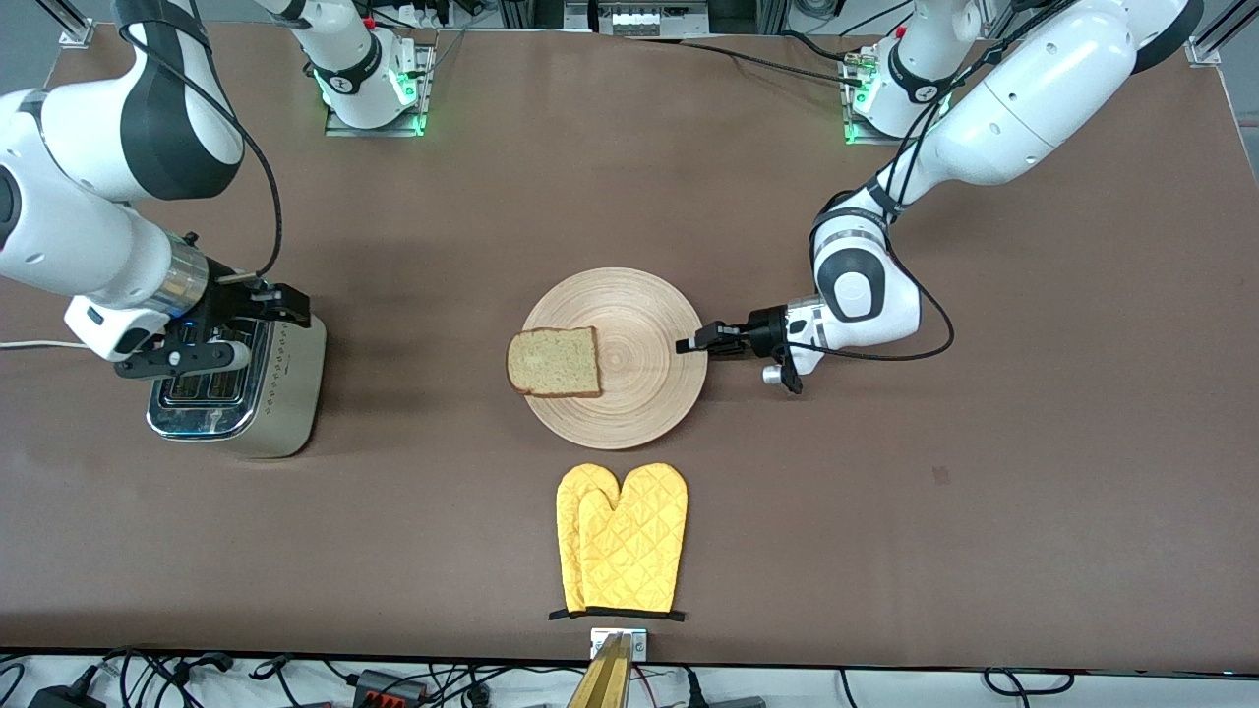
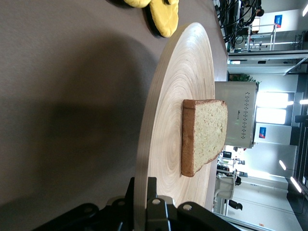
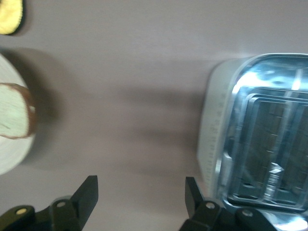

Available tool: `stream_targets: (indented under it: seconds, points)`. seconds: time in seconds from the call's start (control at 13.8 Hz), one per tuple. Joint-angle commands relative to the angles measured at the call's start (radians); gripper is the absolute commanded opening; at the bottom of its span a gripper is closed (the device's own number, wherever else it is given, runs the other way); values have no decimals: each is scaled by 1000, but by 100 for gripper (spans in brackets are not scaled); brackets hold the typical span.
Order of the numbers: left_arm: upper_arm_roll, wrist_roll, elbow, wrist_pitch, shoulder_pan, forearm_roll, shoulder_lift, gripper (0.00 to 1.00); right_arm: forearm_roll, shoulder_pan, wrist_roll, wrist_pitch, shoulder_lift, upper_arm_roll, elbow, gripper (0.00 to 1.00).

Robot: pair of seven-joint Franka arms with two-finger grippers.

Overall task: Move plate and put bread in toaster
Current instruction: 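Push the plate further with the left gripper while the right gripper reaches the bread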

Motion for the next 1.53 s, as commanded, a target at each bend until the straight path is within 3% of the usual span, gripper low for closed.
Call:
stream_targets:
  seconds: [0.0,0.29,0.36,0.44,0.51,0.58,1.02,1.31,1.45]
  points:
    - [4,94,57,-17,-9,-38,61,1,70,18,4,31,40,-1,1,79]
    - [4,113,63,-17,-9,-39,75,4,120,38,4,43,69,-1,1,79]
    - [4,111,63,-17,-7,-41,75,30,121,52,6,48,81,-1,1,80]
    - [6,113,62,-15,-6,-43,75,67,123,66,6,71,101,-1,1,80]
    - [6,113,60,-17,-4,-44,75,91,123,86,6,101,121,-1,0,80]
    - [6,114,60,-17,2,-43,73,100,123,96,6,123,137,-1,1,80]
    - [15,110,40,-26,74,-10,47,100,124,185,7,270,207,-1,3,80]
    - [15,105,52,-59,154,218,49,100,126,213,7,276,223,-1,3,80]
    - [55,98,100,-139,172,351,53,100,178,227,7,292,247,-1,3,80]
